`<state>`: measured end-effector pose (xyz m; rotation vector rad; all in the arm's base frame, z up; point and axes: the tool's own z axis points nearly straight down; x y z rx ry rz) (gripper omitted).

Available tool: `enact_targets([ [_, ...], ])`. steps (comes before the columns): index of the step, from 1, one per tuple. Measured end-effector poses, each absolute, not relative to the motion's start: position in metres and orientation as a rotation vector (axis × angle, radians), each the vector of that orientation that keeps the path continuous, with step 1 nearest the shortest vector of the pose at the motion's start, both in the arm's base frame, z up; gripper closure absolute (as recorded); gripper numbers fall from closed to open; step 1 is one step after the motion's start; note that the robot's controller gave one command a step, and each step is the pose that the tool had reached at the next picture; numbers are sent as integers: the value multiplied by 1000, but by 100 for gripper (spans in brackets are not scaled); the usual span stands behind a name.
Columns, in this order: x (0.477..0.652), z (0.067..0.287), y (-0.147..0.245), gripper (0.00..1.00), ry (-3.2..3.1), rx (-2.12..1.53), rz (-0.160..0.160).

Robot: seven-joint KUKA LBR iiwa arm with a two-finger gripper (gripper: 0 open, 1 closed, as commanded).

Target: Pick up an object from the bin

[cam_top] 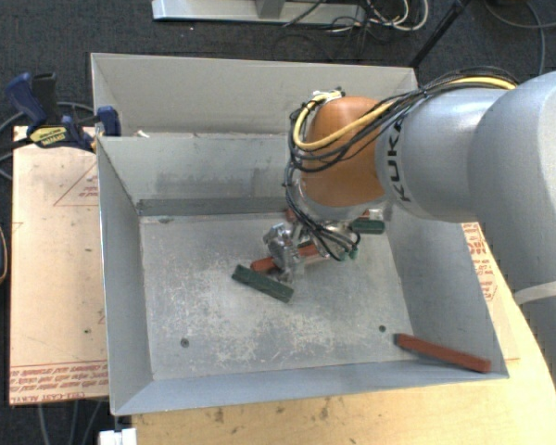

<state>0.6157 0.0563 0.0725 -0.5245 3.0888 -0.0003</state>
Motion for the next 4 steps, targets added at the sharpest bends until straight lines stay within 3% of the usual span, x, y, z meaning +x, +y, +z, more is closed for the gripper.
enact_targets([
  [1, 624, 141, 73, 100, 2990, -926, 0],
  [2, 622, 139, 72, 0, 2997, -926, 2],
  [3, 635, 68, 40, 0, 3101, -523, 1],
  [4, 637, 71, 41, 100, 3094, -524, 2],
])
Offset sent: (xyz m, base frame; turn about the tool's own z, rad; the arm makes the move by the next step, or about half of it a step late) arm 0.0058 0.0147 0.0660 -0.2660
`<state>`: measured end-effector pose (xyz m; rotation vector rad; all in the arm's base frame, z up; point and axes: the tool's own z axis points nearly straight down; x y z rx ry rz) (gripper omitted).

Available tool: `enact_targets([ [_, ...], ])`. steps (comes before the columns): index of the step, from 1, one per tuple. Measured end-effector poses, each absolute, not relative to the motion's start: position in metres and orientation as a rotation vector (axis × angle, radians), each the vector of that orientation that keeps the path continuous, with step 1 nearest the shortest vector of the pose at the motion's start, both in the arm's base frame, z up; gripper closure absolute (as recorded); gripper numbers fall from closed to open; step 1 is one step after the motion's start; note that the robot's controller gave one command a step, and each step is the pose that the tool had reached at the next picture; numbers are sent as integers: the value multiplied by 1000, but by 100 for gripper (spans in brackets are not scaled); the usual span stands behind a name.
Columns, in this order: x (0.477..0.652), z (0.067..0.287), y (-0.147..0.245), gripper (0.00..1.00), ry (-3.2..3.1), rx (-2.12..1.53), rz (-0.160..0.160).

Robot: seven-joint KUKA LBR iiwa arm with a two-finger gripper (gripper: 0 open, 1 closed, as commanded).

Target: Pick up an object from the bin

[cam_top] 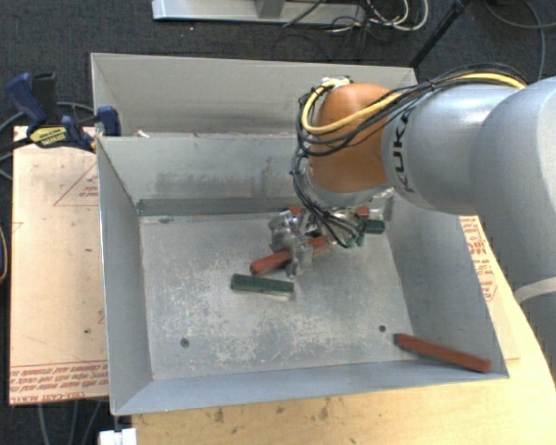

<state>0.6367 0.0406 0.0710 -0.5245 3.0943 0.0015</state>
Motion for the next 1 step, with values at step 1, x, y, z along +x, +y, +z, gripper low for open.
enact_targets([
  [1, 641, 267, 2, 100, 3012, -844, -5],
])
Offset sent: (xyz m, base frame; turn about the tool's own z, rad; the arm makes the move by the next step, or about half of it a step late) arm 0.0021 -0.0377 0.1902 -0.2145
